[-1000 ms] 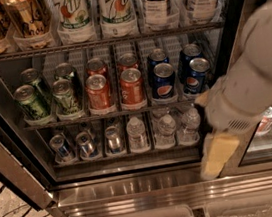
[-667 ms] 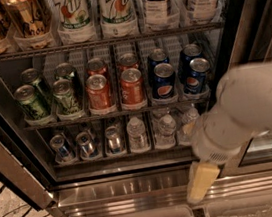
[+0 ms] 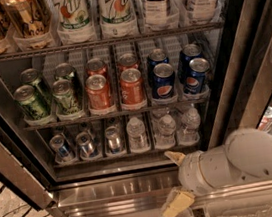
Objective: Pick water bottle from bottom shelf of fridge
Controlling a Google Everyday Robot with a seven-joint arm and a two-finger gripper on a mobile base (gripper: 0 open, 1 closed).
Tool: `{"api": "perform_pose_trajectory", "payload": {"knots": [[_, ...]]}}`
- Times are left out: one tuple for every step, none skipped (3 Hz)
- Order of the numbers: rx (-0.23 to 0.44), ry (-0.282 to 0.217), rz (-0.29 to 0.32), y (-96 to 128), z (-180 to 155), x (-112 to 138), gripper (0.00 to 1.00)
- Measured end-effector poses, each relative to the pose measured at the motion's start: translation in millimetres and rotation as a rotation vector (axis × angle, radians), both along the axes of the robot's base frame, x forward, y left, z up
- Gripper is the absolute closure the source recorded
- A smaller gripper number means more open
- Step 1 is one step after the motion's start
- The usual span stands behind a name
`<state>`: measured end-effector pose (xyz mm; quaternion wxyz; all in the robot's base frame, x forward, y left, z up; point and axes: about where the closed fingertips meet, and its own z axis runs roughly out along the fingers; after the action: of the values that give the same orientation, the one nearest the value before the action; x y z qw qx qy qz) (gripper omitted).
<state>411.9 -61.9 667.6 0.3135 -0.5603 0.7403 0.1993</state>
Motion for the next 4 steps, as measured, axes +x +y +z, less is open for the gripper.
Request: {"api": "perform_pose_trajectory", "payload": {"knots": [[0.129,-0.045,-0.047,13,0,9,0.0],[0.129,-0.045,-0.047,14,0,9,0.0],[0.253,-0.073,-0.112,18,1,21,0.0],[0.461,-0.192,-0.274,11,18,45,0.0]]}}
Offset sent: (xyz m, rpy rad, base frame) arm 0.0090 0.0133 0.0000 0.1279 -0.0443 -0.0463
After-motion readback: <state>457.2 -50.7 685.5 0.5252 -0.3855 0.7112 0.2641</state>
